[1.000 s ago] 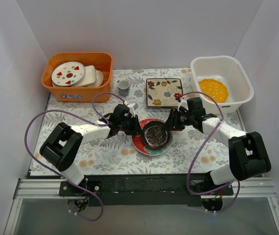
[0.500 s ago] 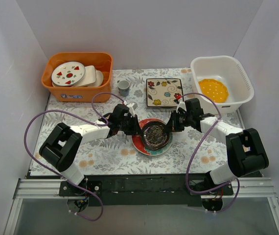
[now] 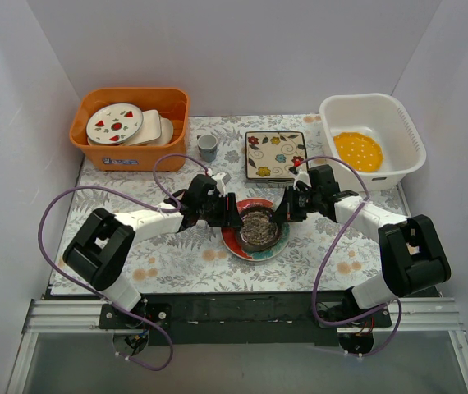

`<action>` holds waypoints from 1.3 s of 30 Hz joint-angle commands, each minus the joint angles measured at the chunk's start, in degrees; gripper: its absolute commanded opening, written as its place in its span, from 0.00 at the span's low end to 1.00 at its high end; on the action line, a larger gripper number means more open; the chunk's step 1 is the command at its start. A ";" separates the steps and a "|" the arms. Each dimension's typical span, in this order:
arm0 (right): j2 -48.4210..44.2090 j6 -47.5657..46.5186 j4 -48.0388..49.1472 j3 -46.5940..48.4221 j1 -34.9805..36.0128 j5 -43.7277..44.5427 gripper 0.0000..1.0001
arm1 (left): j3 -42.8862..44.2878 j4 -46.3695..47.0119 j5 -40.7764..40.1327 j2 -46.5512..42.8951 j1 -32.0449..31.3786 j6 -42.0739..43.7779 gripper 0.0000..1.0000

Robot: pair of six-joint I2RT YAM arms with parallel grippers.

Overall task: Place the plates into the plastic bin on the countertop
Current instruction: Pick up the plate at the center of the board.

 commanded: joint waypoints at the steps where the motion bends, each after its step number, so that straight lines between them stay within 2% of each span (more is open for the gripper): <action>1: -1.08 0.47 2.35 1.76 0.40 -1.97 0.01 | 0.30 -0.52 -0.57 -3.50 -0.23 0.68 0.51; 2: -1.16 0.56 2.27 1.76 0.40 -1.97 0.01 | 0.30 -0.52 -0.57 -3.59 -0.23 0.77 0.54; 3: -1.16 0.47 2.27 1.85 0.40 -1.97 0.01 | 0.30 -0.52 -0.57 -3.68 -0.23 0.85 0.64; 7: -1.16 0.56 2.18 1.93 0.40 -1.97 0.01 | -0.05 -0.52 -1.01 -4.56 -0.23 0.77 0.82; 9: -1.16 0.56 2.09 1.85 0.40 -1.88 0.01 | -0.31 -0.61 -1.54 -5.35 -0.23 0.59 0.89; 14: -1.43 0.65 2.00 1.93 0.40 -1.88 0.01 | -0.75 -0.61 -2.42 -6.75 -0.23 0.68 0.93; 15: -1.43 0.65 1.92 2.02 0.40 -1.97 0.01 | -0.84 -0.52 -2.68 -7.37 -0.23 0.42 0.98; 25: -3.01 1.79 3.67 1.41 0.40 -1.97 0.01 | -3.38 -0.70 -6.10 -14.92 -0.23 0.59 0.98; 39: -2.04 1.00 1.22 6.24 0.40 -1.27 0.01 | -1.63 -1.75 -11.56 -16.77 -0.23 1.91 0.98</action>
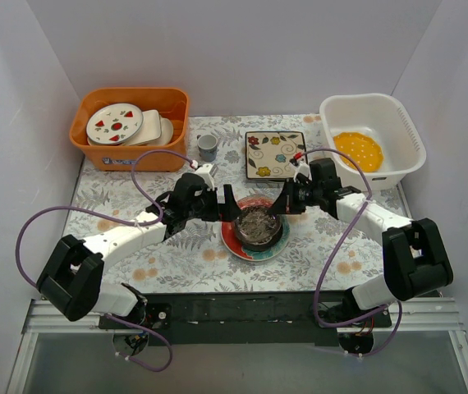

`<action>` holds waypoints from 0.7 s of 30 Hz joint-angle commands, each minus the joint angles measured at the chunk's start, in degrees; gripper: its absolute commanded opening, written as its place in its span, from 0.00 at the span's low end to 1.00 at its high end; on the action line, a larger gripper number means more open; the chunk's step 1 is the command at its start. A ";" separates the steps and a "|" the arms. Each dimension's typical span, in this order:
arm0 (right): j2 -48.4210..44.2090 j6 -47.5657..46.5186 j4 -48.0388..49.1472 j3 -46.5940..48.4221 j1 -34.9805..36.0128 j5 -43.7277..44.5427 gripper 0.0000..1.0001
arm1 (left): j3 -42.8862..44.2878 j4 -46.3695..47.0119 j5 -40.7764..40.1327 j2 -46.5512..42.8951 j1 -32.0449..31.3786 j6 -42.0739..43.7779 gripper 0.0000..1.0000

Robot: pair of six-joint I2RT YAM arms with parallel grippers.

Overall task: Place the plates into the plastic bin on the countertop
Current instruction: Pick up the plate at the center of the board.

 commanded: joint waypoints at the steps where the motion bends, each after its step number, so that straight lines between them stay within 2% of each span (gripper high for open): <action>1: -0.36 -0.35 0.12 4.47 0.19 -0.65 0.01 | 1.34 -0.27 -3.03 -3.29 -0.21 1.10 0.98; 21: 4.65 -1.58 -3.66 15.02 -2.27 1.02 0.01 | 0.11 0.88 -5.94 -9.44 -0.21 2.33 0.98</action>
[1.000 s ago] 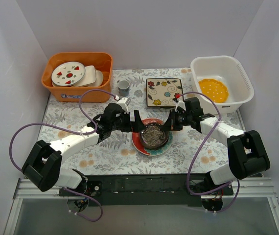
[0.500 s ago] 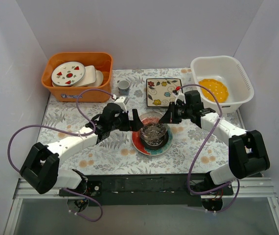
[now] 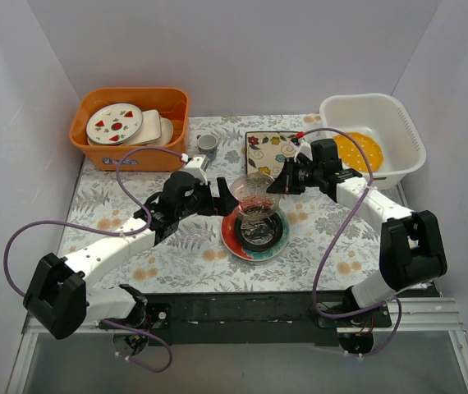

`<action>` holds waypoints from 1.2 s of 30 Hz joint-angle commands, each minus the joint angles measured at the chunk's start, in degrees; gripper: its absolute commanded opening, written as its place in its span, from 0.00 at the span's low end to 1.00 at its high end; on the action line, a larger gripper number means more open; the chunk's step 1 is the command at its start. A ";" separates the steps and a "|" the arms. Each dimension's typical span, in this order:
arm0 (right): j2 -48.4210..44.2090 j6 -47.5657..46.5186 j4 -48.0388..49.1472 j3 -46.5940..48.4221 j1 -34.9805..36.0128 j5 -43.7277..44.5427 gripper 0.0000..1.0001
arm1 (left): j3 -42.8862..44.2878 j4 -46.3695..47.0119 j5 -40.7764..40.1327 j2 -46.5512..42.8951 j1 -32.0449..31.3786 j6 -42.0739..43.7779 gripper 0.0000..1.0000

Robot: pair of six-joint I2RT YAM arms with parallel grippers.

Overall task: Place the plates into the plastic bin on the countertop
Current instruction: Pick up the plate at the center of the board, then place the plate in the plastic bin.

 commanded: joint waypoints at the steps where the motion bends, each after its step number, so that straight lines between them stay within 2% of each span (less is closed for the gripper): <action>1: 1.24 -0.97 -0.84 4.00 -1.16 0.32 0.01 | 0.20 0.64 -1.24 -2.21 -0.21 1.24 0.98; 22: 5.55 -1.85 -4.71 15.69 -11.79 0.85 0.01 | -1.03 0.99 -0.71 -2.83 -0.21 0.45 0.98; 36: 6.69 -0.10 -4.09 19.12 -18.30 0.41 0.01 | -1.82 1.51 -0.89 -2.83 -0.21 0.27 0.98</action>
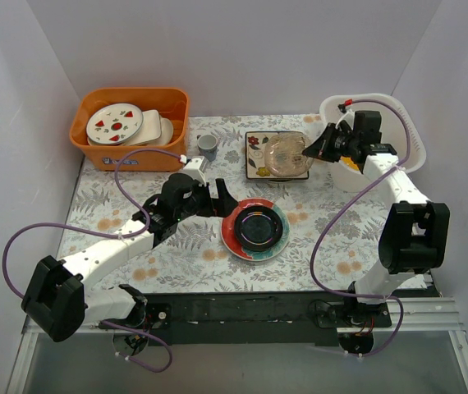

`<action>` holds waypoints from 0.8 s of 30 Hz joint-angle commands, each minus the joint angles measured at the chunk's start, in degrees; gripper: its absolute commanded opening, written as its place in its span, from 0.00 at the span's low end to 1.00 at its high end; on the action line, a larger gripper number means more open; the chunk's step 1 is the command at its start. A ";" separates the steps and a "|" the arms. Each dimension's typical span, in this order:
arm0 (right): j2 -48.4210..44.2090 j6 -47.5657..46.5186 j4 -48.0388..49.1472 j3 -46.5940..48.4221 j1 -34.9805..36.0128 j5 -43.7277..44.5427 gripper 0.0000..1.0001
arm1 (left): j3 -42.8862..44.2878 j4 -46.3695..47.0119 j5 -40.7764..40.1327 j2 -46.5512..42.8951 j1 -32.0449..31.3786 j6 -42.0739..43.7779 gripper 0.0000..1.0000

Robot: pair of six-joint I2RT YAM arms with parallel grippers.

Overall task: Place the plates into the plastic bin on the countertop
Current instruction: Place the plate in the plastic bin.

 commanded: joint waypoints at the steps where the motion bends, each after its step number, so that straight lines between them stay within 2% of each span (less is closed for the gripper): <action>1: 0.24 1.37 2.00 3.21 -1.93 -1.06 0.01 | -0.99 0.92 -0.82 -1.60 -0.21 0.21 0.98; 14: 3.23 2.95 1.92 9.10 -7.38 -0.97 0.01 | -1.61 0.75 -1.61 -2.13 -0.21 0.29 0.98; 24: 3.76 6.20 4.99 9.89 -11.51 0.08 0.01 | -1.35 1.01 -1.44 -0.81 -0.21 0.47 0.98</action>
